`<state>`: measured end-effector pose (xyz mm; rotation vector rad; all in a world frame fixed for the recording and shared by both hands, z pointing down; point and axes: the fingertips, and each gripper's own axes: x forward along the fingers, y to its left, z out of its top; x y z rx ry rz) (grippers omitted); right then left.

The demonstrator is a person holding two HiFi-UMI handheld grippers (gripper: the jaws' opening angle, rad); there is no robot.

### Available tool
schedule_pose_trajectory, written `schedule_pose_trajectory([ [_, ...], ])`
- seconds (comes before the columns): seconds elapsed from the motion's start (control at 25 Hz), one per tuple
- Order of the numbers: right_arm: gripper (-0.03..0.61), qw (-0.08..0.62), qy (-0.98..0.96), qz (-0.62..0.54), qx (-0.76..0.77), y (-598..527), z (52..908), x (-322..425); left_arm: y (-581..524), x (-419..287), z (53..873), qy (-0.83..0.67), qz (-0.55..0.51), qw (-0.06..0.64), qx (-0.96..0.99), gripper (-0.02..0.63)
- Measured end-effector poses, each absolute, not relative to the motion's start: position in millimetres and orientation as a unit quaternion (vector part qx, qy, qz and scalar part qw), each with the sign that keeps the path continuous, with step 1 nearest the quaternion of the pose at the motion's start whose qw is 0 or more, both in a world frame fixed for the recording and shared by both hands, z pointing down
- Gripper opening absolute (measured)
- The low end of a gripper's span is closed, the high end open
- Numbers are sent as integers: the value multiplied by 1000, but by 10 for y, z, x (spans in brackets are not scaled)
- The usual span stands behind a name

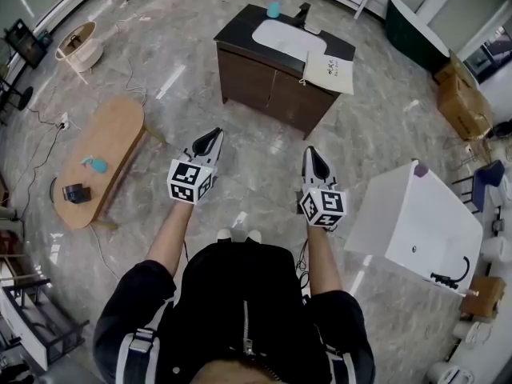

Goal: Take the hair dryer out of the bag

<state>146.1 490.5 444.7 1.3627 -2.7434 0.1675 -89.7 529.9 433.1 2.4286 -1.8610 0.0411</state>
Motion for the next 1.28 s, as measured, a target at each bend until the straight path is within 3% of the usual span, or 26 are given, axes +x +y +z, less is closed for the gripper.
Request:
schedule_pose_trajectory([
  [0.12, 34, 35, -893, 53, 446, 4890, 4445, 1485, 5280, -896, 4321, -607, 11, 41, 794, 34],
  [0.28, 140, 38, -891, 54, 449, 4853, 4472, 1512, 5234, -896, 4392, -605, 18, 53, 794, 194],
  [0.48, 234, 46, -887, 56, 456, 4793, 4547, 1558, 5186, -903, 4456, -608, 21, 57, 791, 265],
  [1.28, 253, 68, -898, 54, 431, 4515, 4660, 1811, 5052, -531, 4544, -620, 10, 65, 781, 270],
])
